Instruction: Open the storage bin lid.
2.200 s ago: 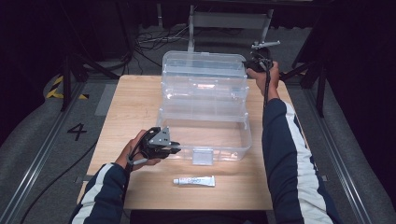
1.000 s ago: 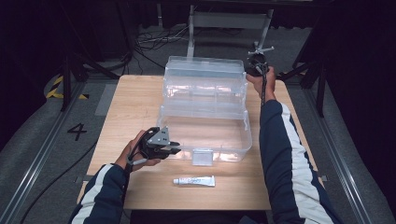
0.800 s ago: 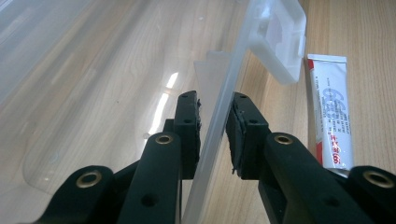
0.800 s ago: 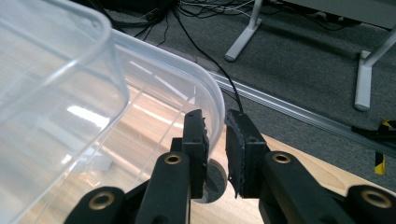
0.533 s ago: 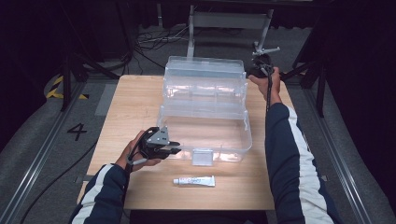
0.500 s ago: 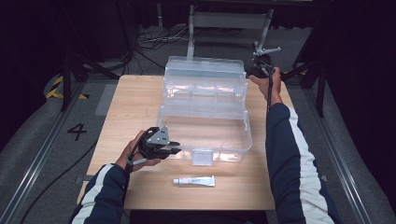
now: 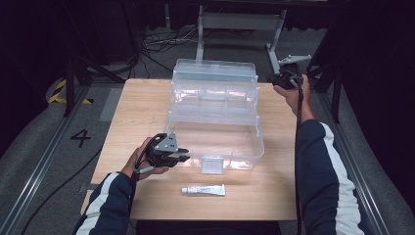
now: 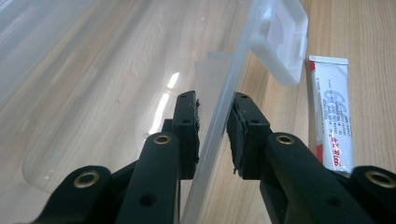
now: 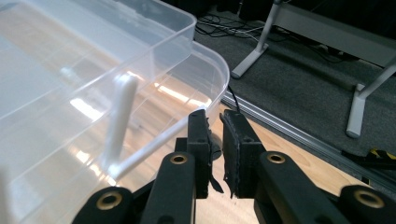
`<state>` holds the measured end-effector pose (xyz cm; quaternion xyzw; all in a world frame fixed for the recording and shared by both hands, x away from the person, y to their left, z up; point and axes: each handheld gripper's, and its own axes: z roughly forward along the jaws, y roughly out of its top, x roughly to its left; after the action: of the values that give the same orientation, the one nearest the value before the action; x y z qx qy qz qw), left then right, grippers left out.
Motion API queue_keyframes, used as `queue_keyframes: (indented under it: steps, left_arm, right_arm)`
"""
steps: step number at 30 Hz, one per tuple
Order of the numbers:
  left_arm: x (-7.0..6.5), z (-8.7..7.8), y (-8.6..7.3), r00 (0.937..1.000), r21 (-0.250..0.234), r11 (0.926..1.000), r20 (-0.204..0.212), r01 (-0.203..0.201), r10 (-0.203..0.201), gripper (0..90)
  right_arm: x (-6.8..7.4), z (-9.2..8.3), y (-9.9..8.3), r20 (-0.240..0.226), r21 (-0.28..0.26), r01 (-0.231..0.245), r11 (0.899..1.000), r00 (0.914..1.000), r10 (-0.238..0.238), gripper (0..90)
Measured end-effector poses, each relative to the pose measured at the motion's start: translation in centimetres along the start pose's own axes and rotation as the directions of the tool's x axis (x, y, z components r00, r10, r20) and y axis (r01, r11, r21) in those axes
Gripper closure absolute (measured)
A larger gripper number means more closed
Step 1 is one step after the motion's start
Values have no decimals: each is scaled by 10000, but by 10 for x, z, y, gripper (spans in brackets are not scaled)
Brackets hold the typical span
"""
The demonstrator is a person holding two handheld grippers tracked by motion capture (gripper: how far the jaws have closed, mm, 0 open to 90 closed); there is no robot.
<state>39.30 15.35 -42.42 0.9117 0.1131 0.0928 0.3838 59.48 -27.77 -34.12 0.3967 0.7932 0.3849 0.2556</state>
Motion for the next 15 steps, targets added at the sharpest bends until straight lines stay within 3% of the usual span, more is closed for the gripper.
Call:
queue_keyframes:
  steps: [6,15]
  left_arm:
    - [0,0,1,10000,85,9999,-18,-81,81,744]
    - [0,0,2,10000,192,9998,-83,1,0,736]
  right_arm:
    - [7,-17,-11,-200,-38,223,9997,9995,-224,802]
    - [25,-62,-42,-835,-299,741,9968,9936,-764,772]
